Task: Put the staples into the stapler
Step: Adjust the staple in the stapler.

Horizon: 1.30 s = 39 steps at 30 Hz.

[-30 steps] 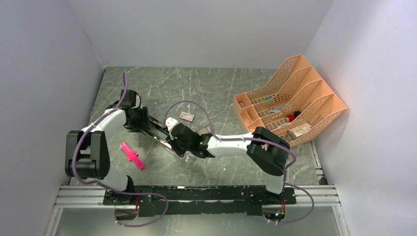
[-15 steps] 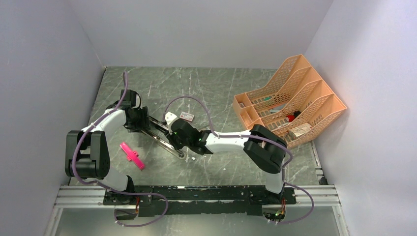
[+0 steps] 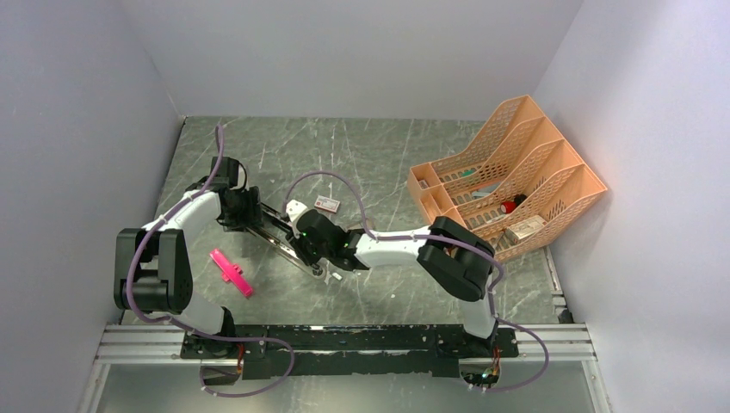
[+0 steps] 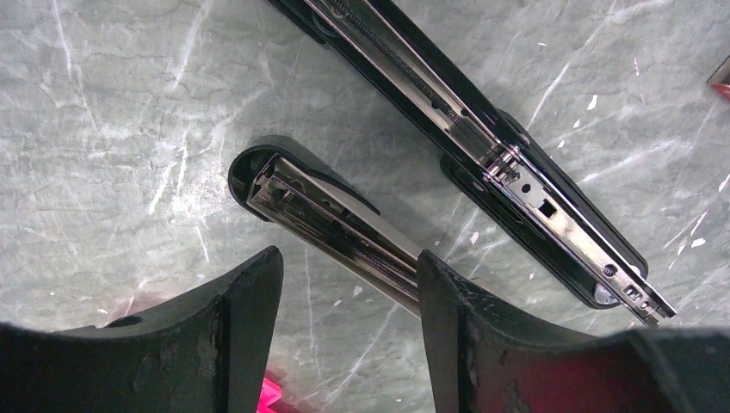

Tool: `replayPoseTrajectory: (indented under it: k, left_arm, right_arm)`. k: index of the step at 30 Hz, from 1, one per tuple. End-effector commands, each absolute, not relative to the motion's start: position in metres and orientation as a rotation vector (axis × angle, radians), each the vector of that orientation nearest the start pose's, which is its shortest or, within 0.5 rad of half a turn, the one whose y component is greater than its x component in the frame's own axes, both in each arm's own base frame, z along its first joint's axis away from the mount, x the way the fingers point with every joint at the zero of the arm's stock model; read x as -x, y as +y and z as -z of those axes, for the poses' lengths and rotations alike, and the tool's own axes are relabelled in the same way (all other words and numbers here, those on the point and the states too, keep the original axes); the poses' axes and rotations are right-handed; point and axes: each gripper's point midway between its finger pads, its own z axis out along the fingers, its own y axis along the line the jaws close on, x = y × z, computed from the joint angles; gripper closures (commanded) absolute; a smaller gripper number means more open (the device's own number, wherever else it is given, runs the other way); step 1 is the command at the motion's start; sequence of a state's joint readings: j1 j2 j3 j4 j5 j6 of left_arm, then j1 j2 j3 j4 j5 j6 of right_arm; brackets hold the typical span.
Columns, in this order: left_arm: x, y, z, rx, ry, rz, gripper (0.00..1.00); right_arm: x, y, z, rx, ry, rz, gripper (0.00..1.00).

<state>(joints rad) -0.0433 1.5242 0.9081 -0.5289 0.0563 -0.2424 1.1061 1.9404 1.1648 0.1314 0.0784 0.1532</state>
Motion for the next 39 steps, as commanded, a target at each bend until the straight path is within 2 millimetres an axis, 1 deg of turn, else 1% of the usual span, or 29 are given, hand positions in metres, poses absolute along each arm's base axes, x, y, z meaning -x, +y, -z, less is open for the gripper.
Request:
replayPoseTrajectory:
  k: [1, 9, 20, 27, 34, 39]
  left_arm:
    - [-0.311, -0.033, -0.049, 0.248, 2.701, 0.141, 0.36]
    - [-0.31, -0.031, -0.048, 0.254, 2.701, 0.129, 0.33]
    - [-0.31, -0.032, -0.048, 0.251, 2.703, 0.13, 0.33]
    - [-0.311, -0.031, -0.049, 0.252, 2.701, 0.129, 0.33]
    - [-0.311, -0.032, -0.05, 0.251, 2.698, 0.136, 0.33]
    - [-0.311, -0.032, -0.05, 0.25, 2.697, 0.138, 0.33]
  right_arm:
    - [-0.238, 0.456, -0.049, 1.0, 2.036, -0.609, 0.68]
    - [-0.235, 0.445, -0.045, 0.999, 2.063, -0.584, 0.68]
    - [-0.219, 0.42, -0.04, 1.003, 2.126, -0.572, 0.68]
    - [-0.214, 0.411, -0.045, 0.993, 2.136, -0.568, 0.68]
    - [-0.211, 0.403, -0.045, 0.97, 2.151, -0.566, 0.68]
    - [-0.211, 0.403, -0.054, 0.955, 2.136, -0.573, 0.68]
